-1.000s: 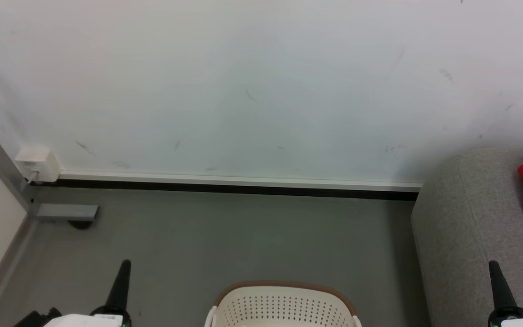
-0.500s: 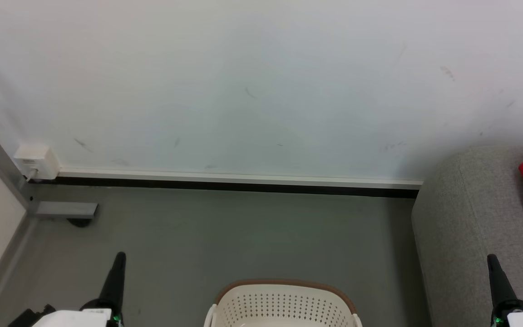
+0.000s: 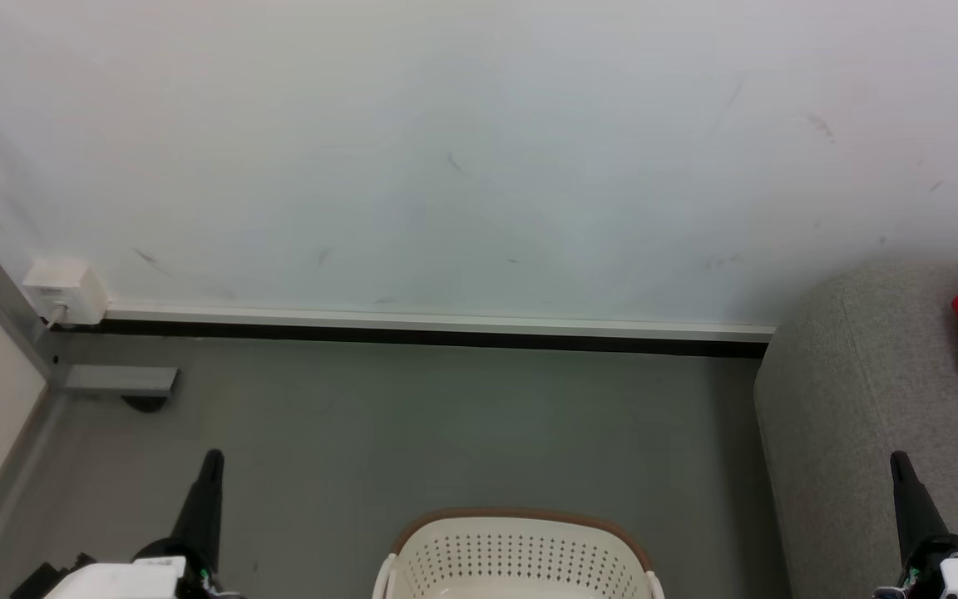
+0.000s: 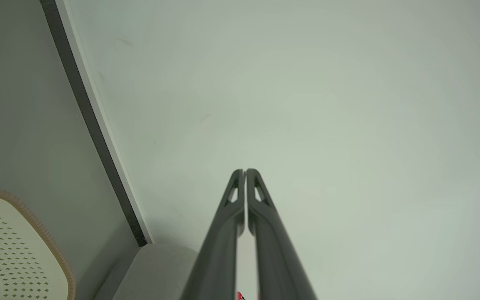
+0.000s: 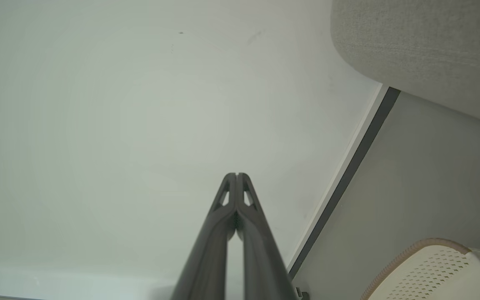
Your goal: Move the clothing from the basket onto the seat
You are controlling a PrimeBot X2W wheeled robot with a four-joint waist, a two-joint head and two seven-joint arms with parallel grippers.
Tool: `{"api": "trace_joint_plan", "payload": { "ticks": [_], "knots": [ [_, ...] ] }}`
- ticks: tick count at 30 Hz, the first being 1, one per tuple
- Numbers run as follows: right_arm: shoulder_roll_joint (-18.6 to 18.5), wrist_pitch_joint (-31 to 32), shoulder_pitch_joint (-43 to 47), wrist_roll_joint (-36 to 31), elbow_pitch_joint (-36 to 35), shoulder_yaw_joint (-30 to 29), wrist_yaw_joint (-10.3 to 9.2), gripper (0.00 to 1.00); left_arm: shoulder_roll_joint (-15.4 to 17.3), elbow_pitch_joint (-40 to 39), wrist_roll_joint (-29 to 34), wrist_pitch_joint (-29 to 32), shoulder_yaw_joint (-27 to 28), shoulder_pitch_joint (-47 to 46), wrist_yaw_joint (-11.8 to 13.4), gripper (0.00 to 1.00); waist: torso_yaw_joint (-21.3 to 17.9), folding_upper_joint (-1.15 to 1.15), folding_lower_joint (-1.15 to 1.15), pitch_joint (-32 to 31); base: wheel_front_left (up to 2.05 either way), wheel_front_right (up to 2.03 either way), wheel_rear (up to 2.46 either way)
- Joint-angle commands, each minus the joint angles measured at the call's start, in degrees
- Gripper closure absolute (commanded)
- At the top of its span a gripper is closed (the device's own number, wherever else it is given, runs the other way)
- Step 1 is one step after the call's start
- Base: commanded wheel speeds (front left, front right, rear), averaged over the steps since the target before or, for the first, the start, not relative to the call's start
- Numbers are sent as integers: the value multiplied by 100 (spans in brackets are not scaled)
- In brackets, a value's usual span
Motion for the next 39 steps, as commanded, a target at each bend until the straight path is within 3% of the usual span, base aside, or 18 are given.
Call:
{"api": "trace_joint_plan", "payload": {
  "ticks": [1,11,39],
  "knots": [
    [-54,43,-126,155,7,-25,-11,100,21,-32,-159,31,55,-64,-39,100,0,0,0,6,0,0,0],
    [-53,143,-200,533,20,-30,-12,100,20,-56,-538,133,116,-102,-68,100,-3,0,0,40,0,0,0],
    [-53,139,-195,502,19,-28,-12,100,20,-55,-518,129,109,-97,-62,100,-3,0,0,40,0,0,0]
  ]
}}
